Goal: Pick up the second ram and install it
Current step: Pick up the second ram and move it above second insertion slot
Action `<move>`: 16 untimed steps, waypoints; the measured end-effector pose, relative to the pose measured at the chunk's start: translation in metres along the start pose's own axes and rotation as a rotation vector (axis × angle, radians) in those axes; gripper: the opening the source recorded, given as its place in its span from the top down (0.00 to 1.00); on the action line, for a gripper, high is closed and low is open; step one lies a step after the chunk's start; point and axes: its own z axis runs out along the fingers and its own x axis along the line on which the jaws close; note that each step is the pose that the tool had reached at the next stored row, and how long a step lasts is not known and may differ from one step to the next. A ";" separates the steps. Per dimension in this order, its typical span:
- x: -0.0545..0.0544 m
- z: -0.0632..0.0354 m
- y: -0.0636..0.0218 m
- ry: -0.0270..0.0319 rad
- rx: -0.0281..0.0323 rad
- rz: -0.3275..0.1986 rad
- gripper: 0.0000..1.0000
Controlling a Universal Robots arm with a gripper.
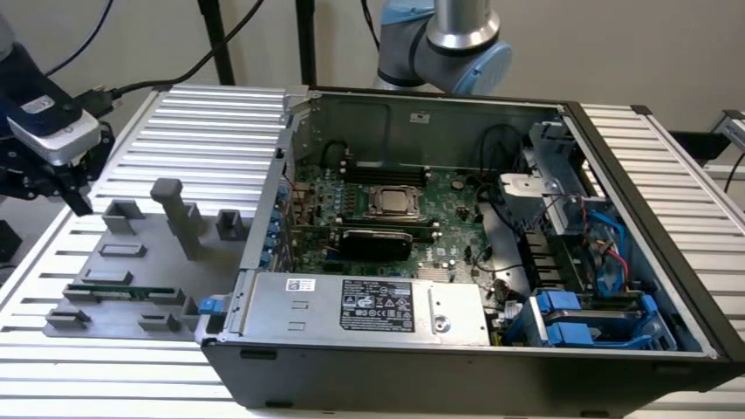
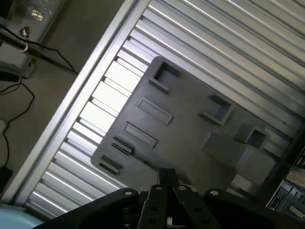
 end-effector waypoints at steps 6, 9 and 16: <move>0.000 0.0029 -0.0001 0.0054 -0.0023 -0.108 0.89; 0.000 0.0044 -0.0002 0.0080 -0.0036 -0.164 0.89; 0.000 0.0079 -0.0004 0.0142 -0.0063 -0.289 0.89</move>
